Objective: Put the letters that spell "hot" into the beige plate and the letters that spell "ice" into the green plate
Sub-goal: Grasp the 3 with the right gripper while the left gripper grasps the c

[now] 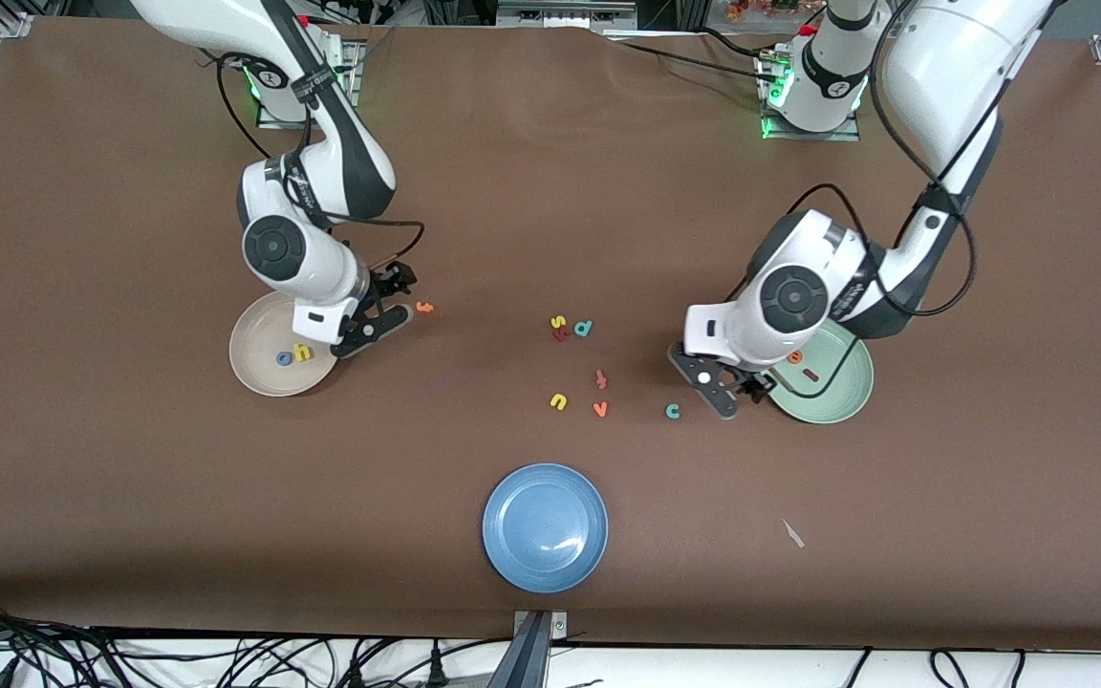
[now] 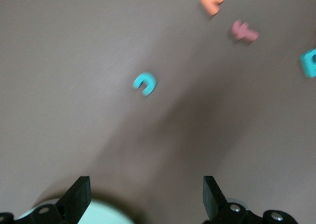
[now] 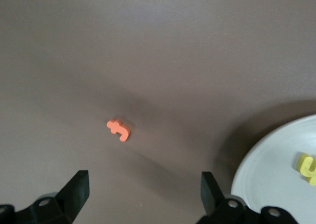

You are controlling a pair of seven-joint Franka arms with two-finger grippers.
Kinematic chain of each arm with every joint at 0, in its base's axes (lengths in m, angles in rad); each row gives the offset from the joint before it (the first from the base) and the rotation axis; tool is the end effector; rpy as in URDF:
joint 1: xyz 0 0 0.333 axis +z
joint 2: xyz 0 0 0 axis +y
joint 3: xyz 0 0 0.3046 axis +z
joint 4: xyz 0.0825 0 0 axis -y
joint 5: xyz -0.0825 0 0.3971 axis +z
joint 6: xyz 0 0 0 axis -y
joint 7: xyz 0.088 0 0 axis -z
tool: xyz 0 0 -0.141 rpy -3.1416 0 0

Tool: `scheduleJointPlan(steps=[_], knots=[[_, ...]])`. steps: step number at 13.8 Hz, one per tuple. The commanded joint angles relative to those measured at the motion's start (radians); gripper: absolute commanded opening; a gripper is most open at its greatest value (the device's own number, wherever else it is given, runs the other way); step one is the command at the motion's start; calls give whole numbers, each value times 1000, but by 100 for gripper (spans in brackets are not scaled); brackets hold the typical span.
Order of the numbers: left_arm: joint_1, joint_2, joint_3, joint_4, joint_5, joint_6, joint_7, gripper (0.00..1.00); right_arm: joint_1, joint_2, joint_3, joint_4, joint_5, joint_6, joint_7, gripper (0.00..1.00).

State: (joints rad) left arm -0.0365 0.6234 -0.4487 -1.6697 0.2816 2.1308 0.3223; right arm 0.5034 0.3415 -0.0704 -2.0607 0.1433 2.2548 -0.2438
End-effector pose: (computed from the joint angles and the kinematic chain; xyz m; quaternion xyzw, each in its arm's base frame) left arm 0.6102 -0.2765 0.2114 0.8979 -0.4377 -0.0460 0.0107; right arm 0.5191 0.2476 0.2028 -0.9549 -0.2852 0.0760 0.0331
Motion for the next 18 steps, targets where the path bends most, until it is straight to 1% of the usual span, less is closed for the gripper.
scheduleJointPlan(steps=[1,2,3,5,6,8,11,14,16,18], knots=[[-60,82,4,76,13,1,104,100,-5,-68,50,-168,-56,186,-17,100],[-78,102,5,99,19,1,162,100,-5,-56,52,-202,-60,272,-22,100],[-89,116,7,116,22,1,214,100,0,-41,66,-216,-60,323,-26,100],[-92,145,10,129,28,3,312,99,4,-26,75,-216,-60,336,-70,100],[-97,166,10,160,51,4,349,99,4,-24,75,-217,-60,335,-145,100],[-112,188,10,182,117,4,401,94,6,-9,77,-216,-60,333,-225,100],[-123,197,10,192,235,33,403,90,4,33,77,-200,-60,348,-360,100],[-120,208,10,194,270,70,403,86,9,60,77,-194,-60,394,-367,100],[-115,216,15,194,310,95,402,86,17,71,77,-194,-59,428,-364,100],[-111,228,24,194,315,109,403,86,24,77,77,-193,-59,451,-365,99]])
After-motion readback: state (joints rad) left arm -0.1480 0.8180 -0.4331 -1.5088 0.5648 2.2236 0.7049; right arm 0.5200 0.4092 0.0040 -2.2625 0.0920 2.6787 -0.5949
